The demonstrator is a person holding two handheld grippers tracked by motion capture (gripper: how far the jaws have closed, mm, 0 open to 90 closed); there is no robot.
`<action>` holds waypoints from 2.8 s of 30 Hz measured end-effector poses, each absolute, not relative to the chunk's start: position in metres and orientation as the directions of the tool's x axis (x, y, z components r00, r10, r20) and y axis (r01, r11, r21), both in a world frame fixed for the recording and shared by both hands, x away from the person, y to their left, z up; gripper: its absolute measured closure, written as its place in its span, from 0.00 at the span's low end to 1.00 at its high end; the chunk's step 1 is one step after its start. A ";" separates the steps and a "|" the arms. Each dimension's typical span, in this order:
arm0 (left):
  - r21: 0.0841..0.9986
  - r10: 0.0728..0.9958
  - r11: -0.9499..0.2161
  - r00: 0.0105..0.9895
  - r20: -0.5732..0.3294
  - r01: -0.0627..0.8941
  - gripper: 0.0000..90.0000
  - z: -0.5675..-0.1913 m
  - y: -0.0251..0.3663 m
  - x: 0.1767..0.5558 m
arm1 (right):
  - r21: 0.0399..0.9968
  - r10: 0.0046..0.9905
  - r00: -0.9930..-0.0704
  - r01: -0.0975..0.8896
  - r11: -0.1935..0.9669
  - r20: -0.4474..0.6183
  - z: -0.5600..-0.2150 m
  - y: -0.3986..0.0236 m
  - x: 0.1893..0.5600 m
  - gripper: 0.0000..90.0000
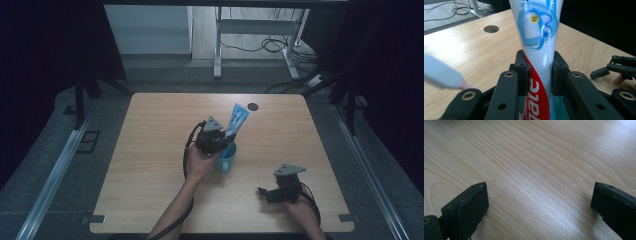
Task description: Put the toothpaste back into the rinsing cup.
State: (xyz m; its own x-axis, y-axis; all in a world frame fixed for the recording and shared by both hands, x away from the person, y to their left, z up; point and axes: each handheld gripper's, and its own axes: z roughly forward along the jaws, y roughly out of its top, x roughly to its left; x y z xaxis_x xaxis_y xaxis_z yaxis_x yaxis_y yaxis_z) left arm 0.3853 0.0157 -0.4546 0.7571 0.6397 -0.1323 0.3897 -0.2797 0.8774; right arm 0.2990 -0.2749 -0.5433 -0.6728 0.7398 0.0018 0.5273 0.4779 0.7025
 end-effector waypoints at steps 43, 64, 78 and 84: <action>0.833 0.642 -0.351 0.758 -0.119 0.428 0.73 -0.468 0.018 0.381 | 0.703 0.739 -0.673 0.527 0.478 0.001 -0.543 -0.275 0.299 0.01; 0.841 0.644 -0.369 0.761 -0.074 0.395 0.42 -0.458 0.020 0.370 | 0.702 0.740 -0.673 0.527 0.478 0.002 -0.543 -0.275 0.299 0.01; 0.833 0.640 -0.380 0.765 -0.077 0.401 0.14 -0.447 0.022 0.361 | 0.702 0.739 -0.673 0.528 0.478 0.002 -0.543 -0.275 0.299 0.01; 0.830 0.631 -0.392 0.773 -0.071 0.397 0.06 -0.442 0.023 0.355 | 0.702 0.740 -0.673 0.528 0.478 0.002 -0.543 -0.275 0.299 0.01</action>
